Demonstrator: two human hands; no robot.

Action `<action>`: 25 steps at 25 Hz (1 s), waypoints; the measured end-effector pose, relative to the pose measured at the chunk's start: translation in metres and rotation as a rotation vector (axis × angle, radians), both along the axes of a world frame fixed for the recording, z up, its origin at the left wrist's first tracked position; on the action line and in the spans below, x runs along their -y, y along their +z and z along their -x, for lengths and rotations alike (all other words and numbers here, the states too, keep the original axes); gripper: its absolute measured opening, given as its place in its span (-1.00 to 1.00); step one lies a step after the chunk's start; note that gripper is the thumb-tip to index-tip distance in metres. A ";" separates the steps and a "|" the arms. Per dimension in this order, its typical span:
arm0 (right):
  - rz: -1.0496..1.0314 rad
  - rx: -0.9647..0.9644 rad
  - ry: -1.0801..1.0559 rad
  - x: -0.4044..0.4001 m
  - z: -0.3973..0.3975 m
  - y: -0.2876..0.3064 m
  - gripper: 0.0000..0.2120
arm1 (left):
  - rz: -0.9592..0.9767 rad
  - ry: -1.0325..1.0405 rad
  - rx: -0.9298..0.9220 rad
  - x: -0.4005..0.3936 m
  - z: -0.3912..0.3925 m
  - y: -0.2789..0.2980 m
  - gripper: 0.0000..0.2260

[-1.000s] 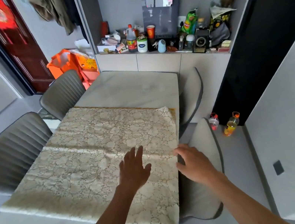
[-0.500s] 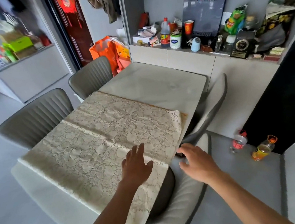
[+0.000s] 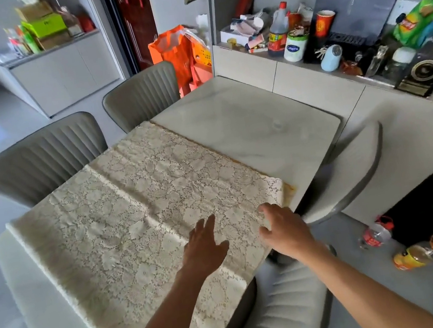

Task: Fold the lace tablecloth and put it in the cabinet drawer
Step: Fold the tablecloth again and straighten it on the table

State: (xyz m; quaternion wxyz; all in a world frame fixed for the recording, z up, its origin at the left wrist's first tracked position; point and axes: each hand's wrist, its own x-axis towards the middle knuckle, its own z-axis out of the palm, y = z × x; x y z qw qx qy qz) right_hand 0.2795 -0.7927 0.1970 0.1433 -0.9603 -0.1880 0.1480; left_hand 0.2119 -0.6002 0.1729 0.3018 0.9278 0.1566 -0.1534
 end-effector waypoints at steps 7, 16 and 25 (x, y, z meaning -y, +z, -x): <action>0.162 -0.047 0.034 0.002 -0.185 -0.104 -0.55 | -0.053 0.013 -0.230 0.033 -0.124 -0.096 -0.35; 0.047 -0.288 -0.120 0.006 -0.285 -0.167 -0.69 | -0.223 0.009 -0.263 0.051 -0.171 -0.144 -0.30; -0.095 -0.302 -0.110 0.017 -0.307 -0.177 -0.83 | -0.241 0.018 -0.246 0.059 -0.165 -0.153 -0.28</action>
